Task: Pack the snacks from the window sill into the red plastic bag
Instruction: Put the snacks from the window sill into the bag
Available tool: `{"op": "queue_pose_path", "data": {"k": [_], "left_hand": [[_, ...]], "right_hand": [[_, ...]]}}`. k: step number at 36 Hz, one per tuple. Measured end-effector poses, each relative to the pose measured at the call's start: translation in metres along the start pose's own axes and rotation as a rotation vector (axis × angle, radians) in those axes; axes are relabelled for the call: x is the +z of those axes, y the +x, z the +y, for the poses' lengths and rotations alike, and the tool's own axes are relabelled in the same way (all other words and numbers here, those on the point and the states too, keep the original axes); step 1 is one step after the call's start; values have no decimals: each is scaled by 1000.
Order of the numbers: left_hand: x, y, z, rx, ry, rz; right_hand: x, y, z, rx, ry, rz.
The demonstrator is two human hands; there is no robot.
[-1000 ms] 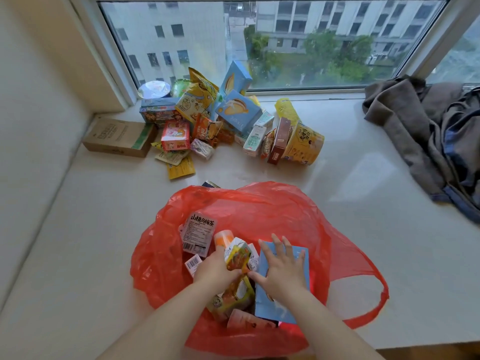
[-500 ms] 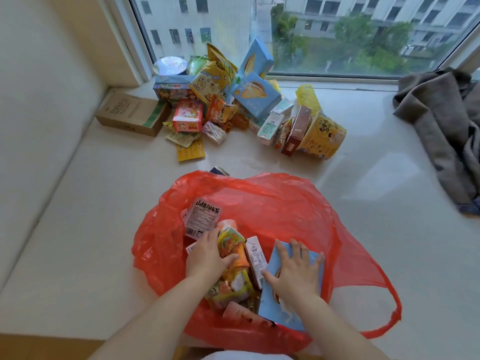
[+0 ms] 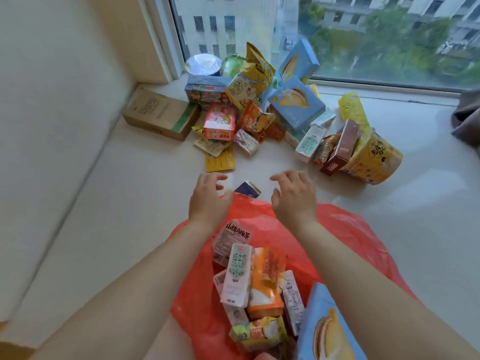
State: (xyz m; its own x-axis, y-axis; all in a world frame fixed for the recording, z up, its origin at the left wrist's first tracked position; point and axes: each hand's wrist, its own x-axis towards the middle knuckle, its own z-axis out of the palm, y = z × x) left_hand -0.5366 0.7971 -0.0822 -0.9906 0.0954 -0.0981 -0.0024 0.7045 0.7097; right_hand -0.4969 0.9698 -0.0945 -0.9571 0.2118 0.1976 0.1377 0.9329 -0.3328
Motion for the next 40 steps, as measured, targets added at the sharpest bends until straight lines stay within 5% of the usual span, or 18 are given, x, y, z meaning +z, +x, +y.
{"op": "queue_pose_path", "data": {"k": [7, 19, 23, 28, 34, 40], "left_hand": [[-9, 101, -46, -119, 270, -263], [15, 210, -104, 14, 657, -304], [23, 238, -105, 132, 646, -308], [28, 258, -108, 239, 730, -350], [36, 275, -106, 307, 883, -489], [47, 286, -105, 299, 914, -584]], "right_hand": [[70, 66, -17, -1, -78, -558], [148, 113, -12, -398, -356, -810], [158, 120, -5, -366, -395, -857], [159, 136, 2, -118, -230, -789], [156, 175, 6, 118, -48, -334], [168, 209, 0, 143, -122, -345]]}}
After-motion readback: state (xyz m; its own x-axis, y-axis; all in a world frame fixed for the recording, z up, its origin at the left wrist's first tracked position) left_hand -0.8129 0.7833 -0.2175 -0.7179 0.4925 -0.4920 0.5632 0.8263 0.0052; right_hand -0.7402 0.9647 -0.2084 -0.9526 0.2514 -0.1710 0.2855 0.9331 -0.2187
